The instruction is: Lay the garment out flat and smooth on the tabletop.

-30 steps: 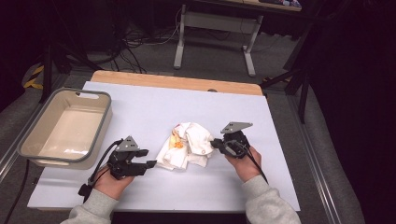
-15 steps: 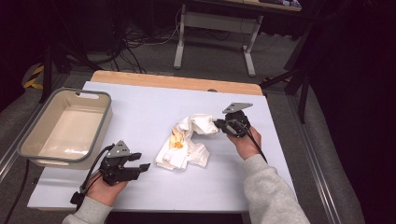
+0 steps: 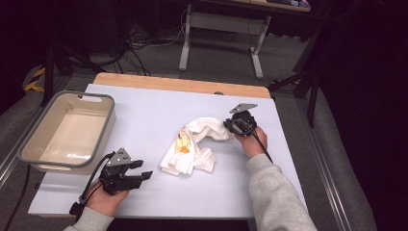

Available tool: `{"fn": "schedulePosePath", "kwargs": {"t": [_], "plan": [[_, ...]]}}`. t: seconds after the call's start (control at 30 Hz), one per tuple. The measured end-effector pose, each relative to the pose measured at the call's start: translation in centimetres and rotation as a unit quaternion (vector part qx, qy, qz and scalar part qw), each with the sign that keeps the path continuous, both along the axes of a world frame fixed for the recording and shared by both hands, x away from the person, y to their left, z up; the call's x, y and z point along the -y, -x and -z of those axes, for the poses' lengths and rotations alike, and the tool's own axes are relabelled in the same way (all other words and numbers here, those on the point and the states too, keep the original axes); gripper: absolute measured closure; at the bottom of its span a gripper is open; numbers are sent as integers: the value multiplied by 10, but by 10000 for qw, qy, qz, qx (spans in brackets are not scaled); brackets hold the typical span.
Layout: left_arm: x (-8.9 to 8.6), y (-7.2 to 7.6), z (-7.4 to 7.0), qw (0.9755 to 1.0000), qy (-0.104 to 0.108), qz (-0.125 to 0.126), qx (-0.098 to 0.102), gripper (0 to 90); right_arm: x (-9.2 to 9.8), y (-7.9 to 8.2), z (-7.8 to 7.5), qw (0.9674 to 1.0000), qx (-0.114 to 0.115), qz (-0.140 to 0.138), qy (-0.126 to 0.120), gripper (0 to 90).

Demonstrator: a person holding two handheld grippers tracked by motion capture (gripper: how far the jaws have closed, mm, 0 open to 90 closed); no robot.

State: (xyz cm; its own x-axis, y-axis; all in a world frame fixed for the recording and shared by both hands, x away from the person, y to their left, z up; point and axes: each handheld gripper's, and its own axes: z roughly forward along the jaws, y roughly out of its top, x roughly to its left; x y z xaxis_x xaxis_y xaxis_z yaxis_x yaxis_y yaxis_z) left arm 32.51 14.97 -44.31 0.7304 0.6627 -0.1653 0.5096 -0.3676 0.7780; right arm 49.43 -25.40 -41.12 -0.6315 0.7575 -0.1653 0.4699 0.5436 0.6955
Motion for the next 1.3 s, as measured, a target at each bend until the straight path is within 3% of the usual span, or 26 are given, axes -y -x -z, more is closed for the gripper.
{"fn": "schedulePosePath", "kwargs": {"t": [0.1,0.23,0.33,0.37,0.43,0.53,0.57,0.63,0.77,0.83,0.87,0.93,0.97,1.0,1.07,1.27,1.3], "plan": [[2,-1,0,10000,-1,27,5,441,12,9,-10,9993,93,75,-343,609],[6,-3,-1,9999,0,84,68,425,15,28,-21,9978,123,-119,-645,494],[8,-4,-2,9999,18,117,84,421,13,37,-25,9969,127,-244,-733,482],[9,-4,-2,9999,17,139,74,417,10,50,-29,9951,86,-435,-880,463],[11,-5,-2,9998,11,187,91,415,5,59,-32,9936,40,-591,-963,461],[13,-6,-2,9997,28,221,97,415,-2,70,-32,9923,40,-780,-966,443],[14,-6,-2,9997,22,232,98,414,-9,77,-29,9906,-69,-957,-979,443],[14,-6,-2,9996,23,251,101,414,-11,79,-27,9901,-119,-997,-980,444],[15,-7,-2,9995,38,284,107,414,-31,86,-12,9863,-552,-1292,-867,511],[15,-7,-2,9995,32,288,112,414,-34,86,-9,9857,-613,-1326,-834,529],[15,-7,-2,9995,21,296,116,414,-41,86,-2,9847,-803,-1377,-710,589],[15,-7,-2,9995,29,301,106,415,-43,85,1,9843,-895,-1371,-655,630],[15,-7,-2,9995,28,302,104,415,-46,83,6,9837,-1032,-1353,-576,721],[15,-7,-2,9995,28,302,104,415,-46,83,6,9837,-1032,-1353,-576,721],[14,-7,-2,9995,33,302,122,415,-47,85,8,9839,-1064,-1356,-478,860],[15,-9,-2,9994,58,314,125,415,-34,93,-1,9864,-878,-1282,-534,873],[17,-10,-2,9993,55,337,136,415,-24,97,-5,9876,-808,-1214,-579,873]]}}
